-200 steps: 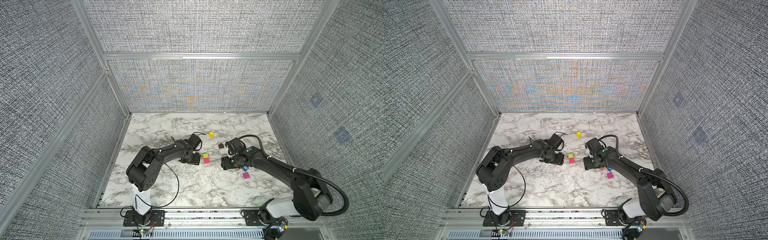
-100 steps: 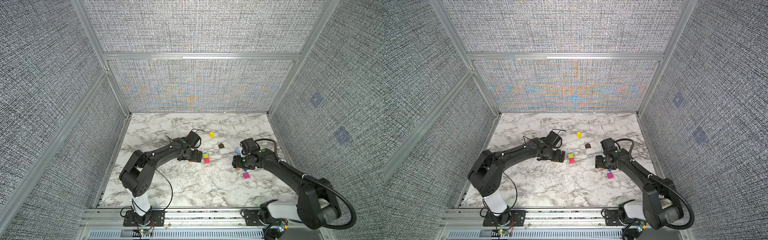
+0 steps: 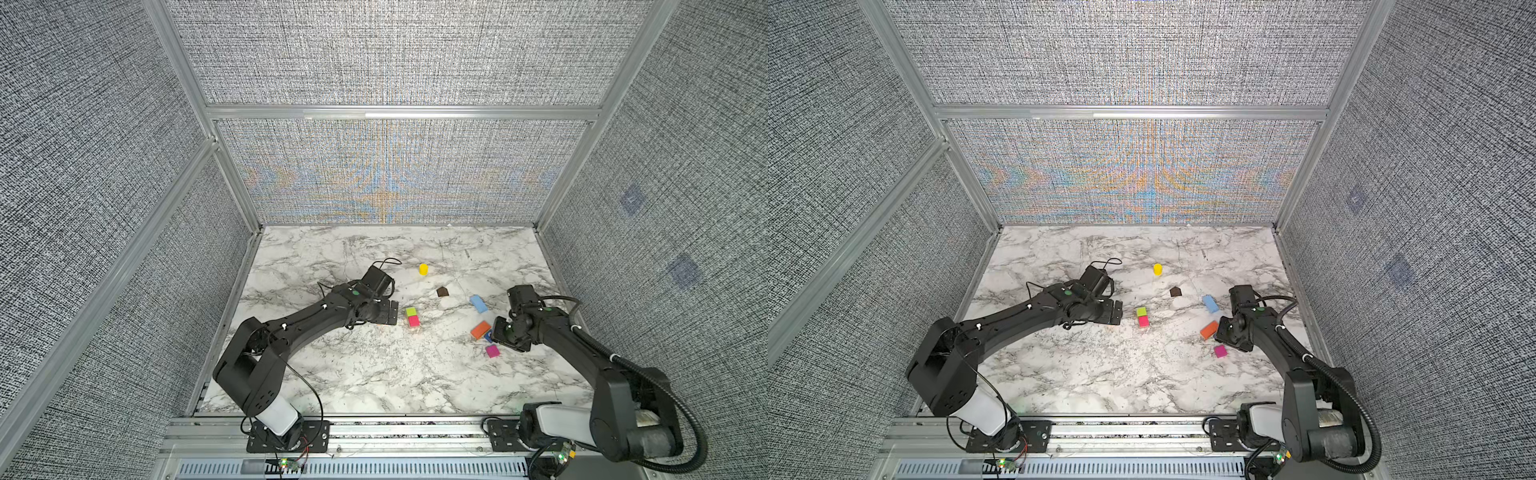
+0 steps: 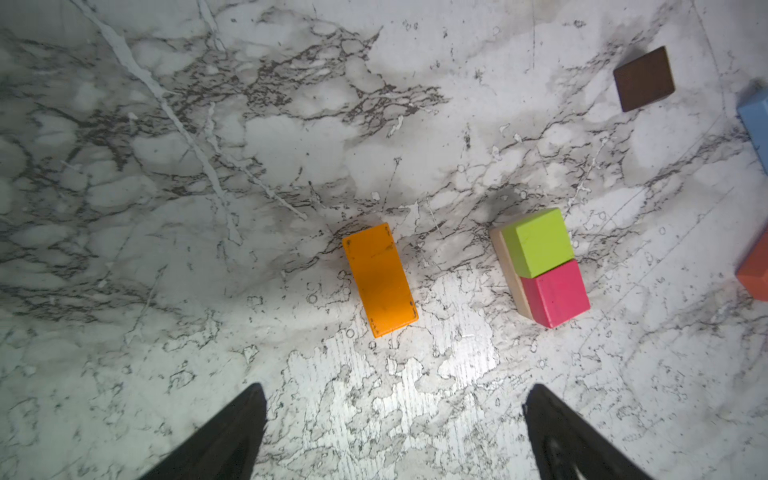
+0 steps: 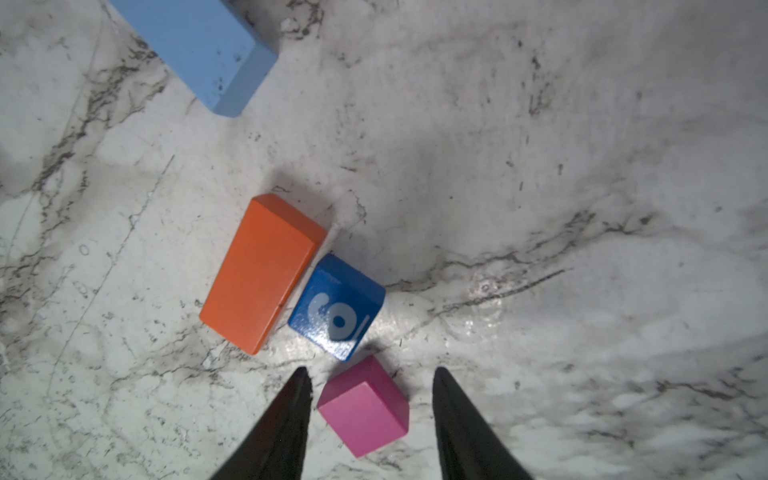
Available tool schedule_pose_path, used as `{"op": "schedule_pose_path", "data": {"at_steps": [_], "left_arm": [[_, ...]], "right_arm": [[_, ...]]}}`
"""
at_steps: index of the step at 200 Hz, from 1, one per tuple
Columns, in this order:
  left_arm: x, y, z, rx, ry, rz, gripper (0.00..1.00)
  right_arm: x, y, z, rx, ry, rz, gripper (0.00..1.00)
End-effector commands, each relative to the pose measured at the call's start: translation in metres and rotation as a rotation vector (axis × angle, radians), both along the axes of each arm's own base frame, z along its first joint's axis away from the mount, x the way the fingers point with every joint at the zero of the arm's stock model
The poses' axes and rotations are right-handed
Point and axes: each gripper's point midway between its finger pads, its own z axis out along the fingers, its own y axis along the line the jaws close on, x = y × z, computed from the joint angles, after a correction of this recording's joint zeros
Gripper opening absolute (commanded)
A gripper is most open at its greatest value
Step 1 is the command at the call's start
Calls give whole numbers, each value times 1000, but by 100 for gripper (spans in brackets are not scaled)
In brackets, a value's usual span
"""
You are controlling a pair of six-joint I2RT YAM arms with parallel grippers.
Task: Build the wood block tower
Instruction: 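Lower the left gripper and close it on the orange block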
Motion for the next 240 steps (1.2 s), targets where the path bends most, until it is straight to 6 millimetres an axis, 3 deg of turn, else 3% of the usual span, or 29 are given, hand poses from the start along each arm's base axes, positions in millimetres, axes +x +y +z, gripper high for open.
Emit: {"op": "schedule_pose_path", "data": {"at_steps": [1, 27, 56, 131, 150, 188, 240], "left_arm": [[8, 1, 5, -14, -49, 29, 99], [8, 5, 2, 0, -51, 42, 98], [14, 15, -11, 113, 0, 88, 91], [26, -2, -42, 148, 96, 99, 77], [28, -6, -46, 145, 107, 111, 75], [31, -8, -57, 162, 132, 129, 70], [36, -9, -65, 172, 140, 149, 56]], "right_arm": [[5, 1, 0, 18, -2, -17, 53], [11, 5, 5, 26, -8, -7, 55], [18, 9, 19, 42, -45, 2, 58], [26, 26, 46, 80, -136, 75, 61], [29, 35, 48, 104, -153, 107, 70], [36, 44, 51, 131, -177, 139, 99], [40, 48, 54, 148, -198, 153, 99]]}}
